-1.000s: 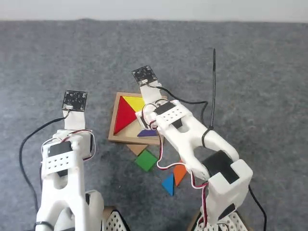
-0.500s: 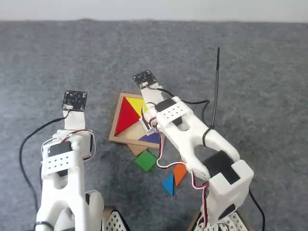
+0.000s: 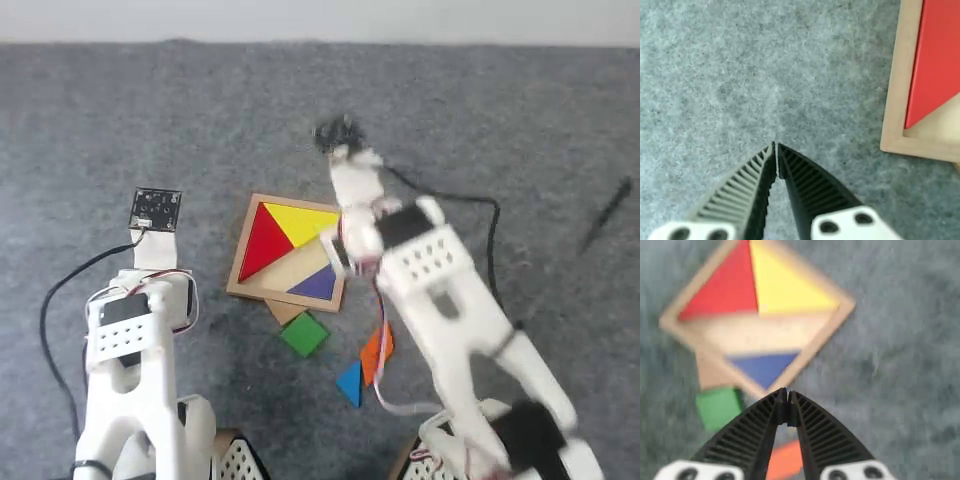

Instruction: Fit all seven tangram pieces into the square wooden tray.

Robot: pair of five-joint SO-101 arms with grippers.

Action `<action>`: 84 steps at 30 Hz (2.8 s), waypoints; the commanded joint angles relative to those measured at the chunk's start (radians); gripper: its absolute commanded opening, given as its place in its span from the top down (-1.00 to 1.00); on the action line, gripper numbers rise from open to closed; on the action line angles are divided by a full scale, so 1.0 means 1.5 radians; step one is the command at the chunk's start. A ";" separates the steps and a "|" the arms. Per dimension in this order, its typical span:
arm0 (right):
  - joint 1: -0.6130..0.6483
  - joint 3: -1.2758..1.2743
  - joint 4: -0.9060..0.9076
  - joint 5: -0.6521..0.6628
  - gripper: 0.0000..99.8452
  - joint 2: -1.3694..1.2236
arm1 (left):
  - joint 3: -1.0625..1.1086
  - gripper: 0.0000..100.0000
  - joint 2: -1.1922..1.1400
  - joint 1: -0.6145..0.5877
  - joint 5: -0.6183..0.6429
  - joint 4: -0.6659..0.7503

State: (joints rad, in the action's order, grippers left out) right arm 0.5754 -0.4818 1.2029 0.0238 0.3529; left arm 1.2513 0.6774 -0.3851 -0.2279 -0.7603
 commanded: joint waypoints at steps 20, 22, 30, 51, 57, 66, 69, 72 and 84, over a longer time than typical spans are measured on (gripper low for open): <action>-0.003 -0.073 -0.338 -0.142 0.53 -0.177 | -0.190 0.98 -0.221 0.124 0.079 0.018; -0.004 -0.019 -0.338 -0.143 0.53 -0.232 | -0.178 0.98 -0.199 0.106 0.079 0.018; -0.032 0.145 -0.333 -0.143 0.53 -0.413 | -0.102 0.98 -0.104 0.100 0.047 0.025; -0.103 0.358 -0.155 -0.033 0.88 -0.520 | -0.028 0.98 0.005 0.100 0.047 -0.010; -0.141 0.364 -0.181 0.078 0.88 -0.522 | -0.028 0.98 0.006 0.100 0.047 -0.026; -0.142 0.365 -0.166 0.182 0.70 -0.529 | -0.028 0.98 0.003 0.100 0.046 -0.023; -0.143 0.382 -0.125 0.182 0.55 -0.505 | -0.028 0.98 0.003 0.100 0.046 -0.023; -0.163 0.413 -0.034 0.182 0.53 -0.454 | -0.021 0.98 0.004 0.100 0.046 -0.013; -0.206 0.198 0.181 0.188 0.53 -0.163 | -0.008 0.98 0.007 0.101 0.046 0.006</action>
State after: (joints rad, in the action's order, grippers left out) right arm 0.2808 -0.0506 1.4530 0.2846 -0.0583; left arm 1.2482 0.6559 -0.2317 -0.1481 -0.7756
